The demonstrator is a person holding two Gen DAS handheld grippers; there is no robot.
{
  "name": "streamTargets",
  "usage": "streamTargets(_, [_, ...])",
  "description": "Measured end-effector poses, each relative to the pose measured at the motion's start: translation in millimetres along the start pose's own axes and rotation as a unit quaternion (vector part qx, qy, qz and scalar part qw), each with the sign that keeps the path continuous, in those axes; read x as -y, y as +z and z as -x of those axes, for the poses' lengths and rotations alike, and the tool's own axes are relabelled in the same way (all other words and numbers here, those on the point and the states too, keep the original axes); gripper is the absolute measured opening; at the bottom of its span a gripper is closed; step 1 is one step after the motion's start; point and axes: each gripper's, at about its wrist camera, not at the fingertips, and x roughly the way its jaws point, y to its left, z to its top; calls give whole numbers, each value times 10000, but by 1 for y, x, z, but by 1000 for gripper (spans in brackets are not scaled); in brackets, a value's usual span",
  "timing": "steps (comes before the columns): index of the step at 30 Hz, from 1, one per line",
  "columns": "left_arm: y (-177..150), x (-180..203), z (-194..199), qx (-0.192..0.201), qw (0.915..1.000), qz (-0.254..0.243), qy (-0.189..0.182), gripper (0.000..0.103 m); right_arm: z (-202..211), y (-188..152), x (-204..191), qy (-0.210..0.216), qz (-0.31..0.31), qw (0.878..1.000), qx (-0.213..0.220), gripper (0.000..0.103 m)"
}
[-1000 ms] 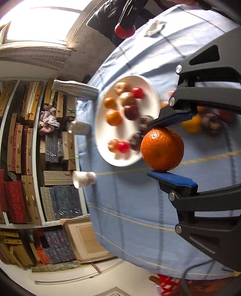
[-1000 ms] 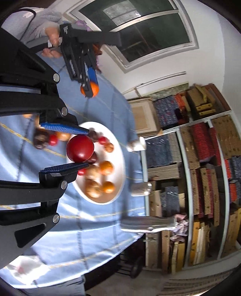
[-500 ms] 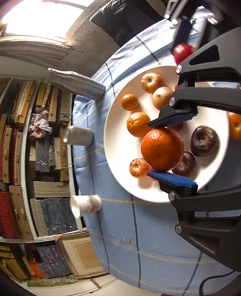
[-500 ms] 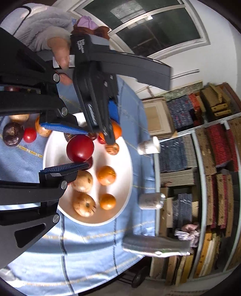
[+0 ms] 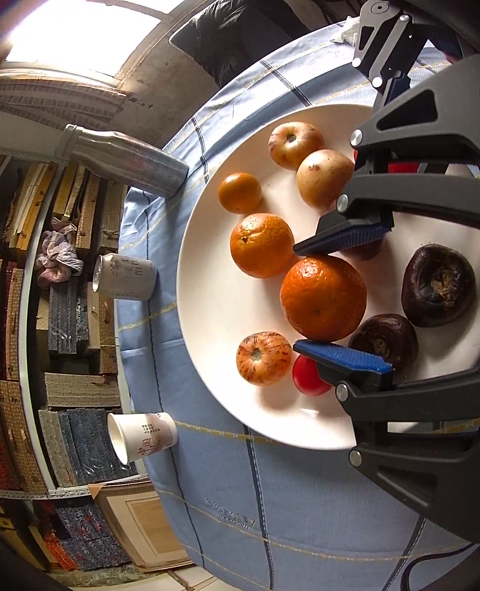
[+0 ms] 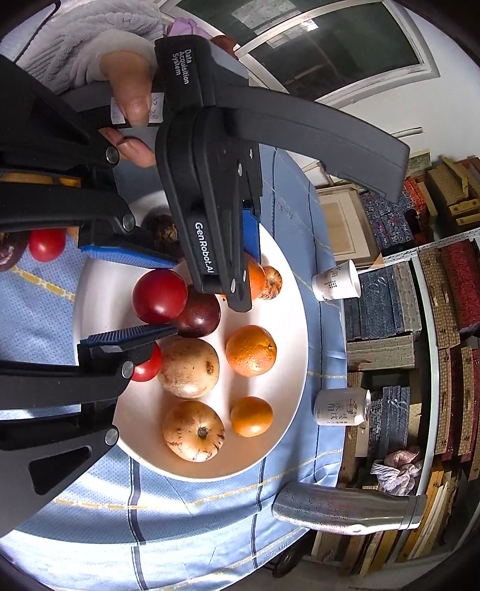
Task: Organize fruits
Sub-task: 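Open both grippers and withdraw them back to the fruit pile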
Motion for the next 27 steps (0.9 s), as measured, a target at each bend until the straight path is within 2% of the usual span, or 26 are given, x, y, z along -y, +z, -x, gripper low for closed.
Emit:
streamTargets(2, [1, -2, 0, -9, 10000, 30, -25, 46, 0, 1, 2, -27, -6, 10000, 26, 39])
streamTargets(5, [2, -5, 10, 139, 9999, 40, 12, 51, 12, 3, 3, -49, 15, 9998, 185, 39])
streamTargets(11, [1, -9, 67, 508, 9986, 65, 136, 54, 67, 10, -13, -51, 220, 9964, 819, 39])
streamTargets(14, [-10, -9, 102, 679, 9972, 2, 301, 58, 98, 5, -23, -2, 227, 9930, 1160, 47])
streamTargets(15, [-15, -9, 111, 725, 9968, -1, 339, 63, 106, 3, -26, 30, 223, 9922, 1227, 49])
streamTargets(20, [-50, -13, 161, 982, 9940, 29, 477, 70, 141, -19, -41, -17, 317, 9873, 1555, 63])
streamTargets(22, [-70, -16, 176, 1056, 9928, 71, 555, 74, 149, -28, -44, -64, 308, 9857, 1654, 71])
streamTargets(24, [-94, -20, 186, 1085, 9921, 140, 618, 86, 153, -39, -45, -99, 288, 9854, 1676, 76])
streamTargets(27, [-124, -27, 191, 1081, 9909, 292, 744, 91, 149, -54, -42, -107, 222, 9869, 1596, 86])
